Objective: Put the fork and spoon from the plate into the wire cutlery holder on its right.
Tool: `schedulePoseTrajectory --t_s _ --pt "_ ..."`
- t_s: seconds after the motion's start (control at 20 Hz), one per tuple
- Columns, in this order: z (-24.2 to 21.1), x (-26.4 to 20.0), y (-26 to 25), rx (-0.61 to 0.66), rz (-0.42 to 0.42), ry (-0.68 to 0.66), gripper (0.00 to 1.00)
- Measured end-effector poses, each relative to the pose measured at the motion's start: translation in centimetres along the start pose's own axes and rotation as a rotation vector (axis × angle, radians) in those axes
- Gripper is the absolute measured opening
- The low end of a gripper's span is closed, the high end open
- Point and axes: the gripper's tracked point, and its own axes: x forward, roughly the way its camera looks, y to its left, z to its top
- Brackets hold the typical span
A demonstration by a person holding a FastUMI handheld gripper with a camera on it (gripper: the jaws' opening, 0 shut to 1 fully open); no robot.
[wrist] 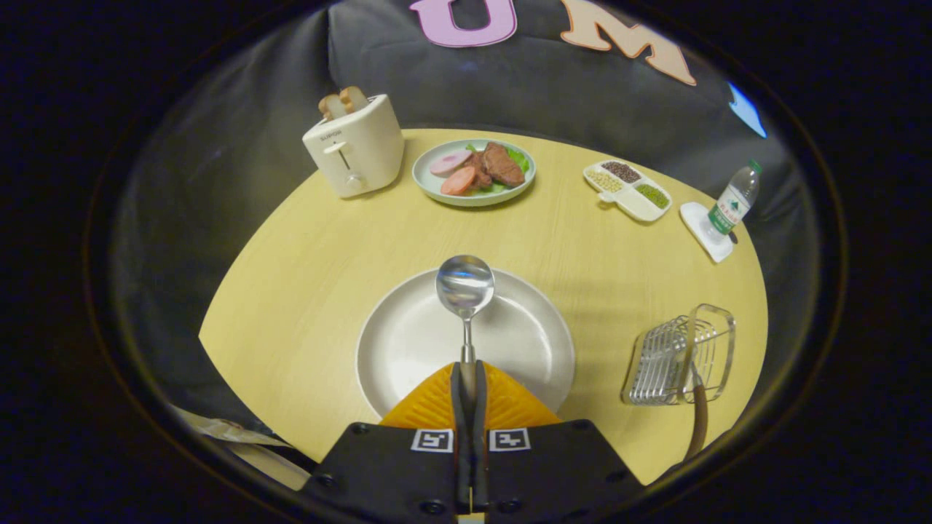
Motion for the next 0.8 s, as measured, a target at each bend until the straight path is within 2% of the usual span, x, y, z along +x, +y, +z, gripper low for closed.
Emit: schedulePoseTrajectory --t_s 0.45,0.8 --pt "1.6 -4.4 -4.8 0.045 -0.017 -0.007 0.04" --pt "2.1 -8.2 -11.4 0.024 -0.126 -0.007 0.04"
